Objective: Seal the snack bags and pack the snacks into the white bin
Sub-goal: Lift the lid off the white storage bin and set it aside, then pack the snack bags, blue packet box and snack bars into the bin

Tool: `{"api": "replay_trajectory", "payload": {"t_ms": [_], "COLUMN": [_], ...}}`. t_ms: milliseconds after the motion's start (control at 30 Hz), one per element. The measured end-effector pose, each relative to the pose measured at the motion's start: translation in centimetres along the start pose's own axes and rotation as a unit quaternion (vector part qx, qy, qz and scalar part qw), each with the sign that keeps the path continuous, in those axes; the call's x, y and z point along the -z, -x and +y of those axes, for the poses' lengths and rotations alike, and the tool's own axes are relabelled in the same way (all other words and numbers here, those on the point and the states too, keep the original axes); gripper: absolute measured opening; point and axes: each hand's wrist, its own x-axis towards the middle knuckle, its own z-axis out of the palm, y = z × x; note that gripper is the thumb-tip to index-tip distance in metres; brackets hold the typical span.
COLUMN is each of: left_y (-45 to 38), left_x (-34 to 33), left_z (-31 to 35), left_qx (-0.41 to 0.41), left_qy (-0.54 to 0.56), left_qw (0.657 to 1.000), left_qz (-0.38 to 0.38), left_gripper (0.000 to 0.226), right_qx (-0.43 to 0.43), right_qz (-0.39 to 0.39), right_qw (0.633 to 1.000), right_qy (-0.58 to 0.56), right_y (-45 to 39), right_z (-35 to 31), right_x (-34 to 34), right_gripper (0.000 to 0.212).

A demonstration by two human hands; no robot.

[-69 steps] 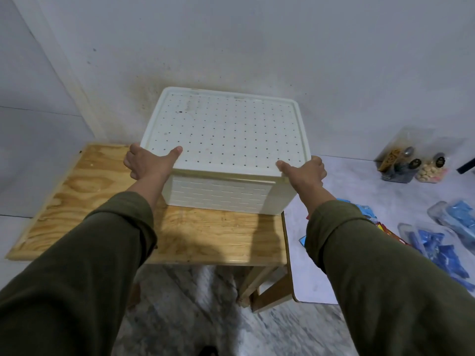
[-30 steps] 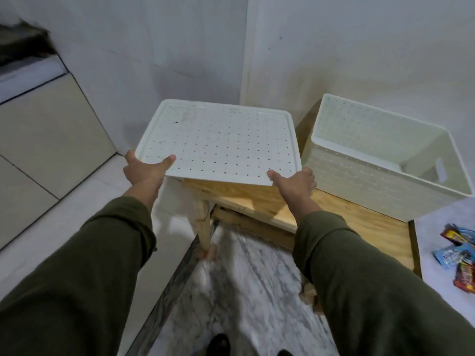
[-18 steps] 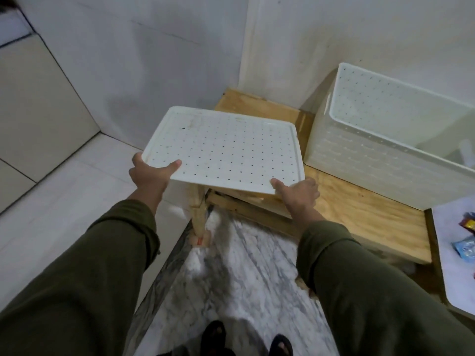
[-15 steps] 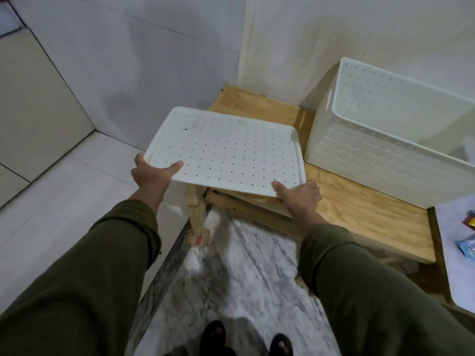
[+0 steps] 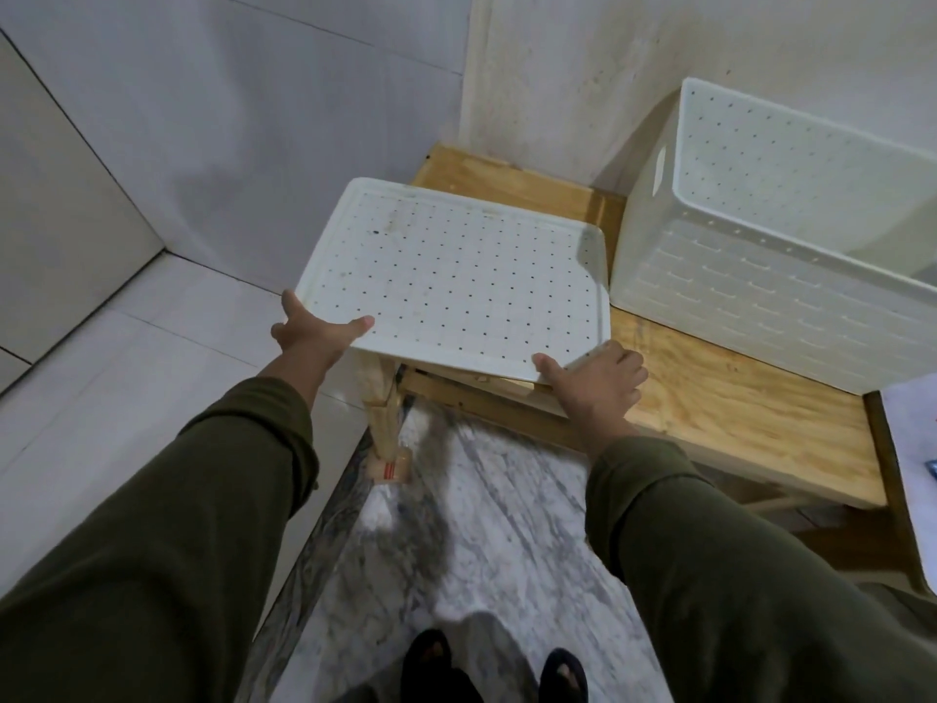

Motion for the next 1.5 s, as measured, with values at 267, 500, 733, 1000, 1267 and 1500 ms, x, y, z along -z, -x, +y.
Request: {"api": "replay_trajectory", "payload": {"t_ms": [267, 500, 733, 1000, 1267, 1500], "left_y": [2.1, 8.5, 15.2, 25.8, 38.7, 48.9], "left_x": [-1.0, -2.2, -4.3, -10.5, -22.1, -32.2], "left_z": [2.3, 10.1, 18.8, 27.5, 32.0, 34.1], "left_qx": [-0.153, -0.260, -0.369, -0.489, -0.544, -0.564], "left_qy": [-0.164, -0.148, -0.131, -0.146, -0.170, -0.185], "left_qw": [0.974, 0.954, 0.915, 0.851, 0.801, 0.777], "left_qz": [0.033, -0.028, -0.101, -0.126, -0.183, -0.210], "left_gripper": [0.093, 0.085, 0.077, 0.060, 0.056, 0.055], "right_qx": [0.006, 0.017, 0.037, 0.041, 0.039, 0.010], "right_qz": [0.009, 0.054, 0.099, 0.166, 0.189, 0.203], "right_qw": [0.999, 0.994, 0.987, 0.979, 0.976, 0.975], "right_qy": [-0.043, -0.095, -0.118, -0.110, -0.102, -0.094], "right_y": [0.8, 0.8, 0.2, -1.8, -5.2, -8.1], "right_z": [-1.2, -3.3, -1.4, 5.9, 18.5, 29.5], "right_x": [1.3, 8.9, 19.6, 32.2, 42.7, 50.4], "right_gripper": [0.092, 0.083, 0.074, 0.062, 0.057, 0.058]}}
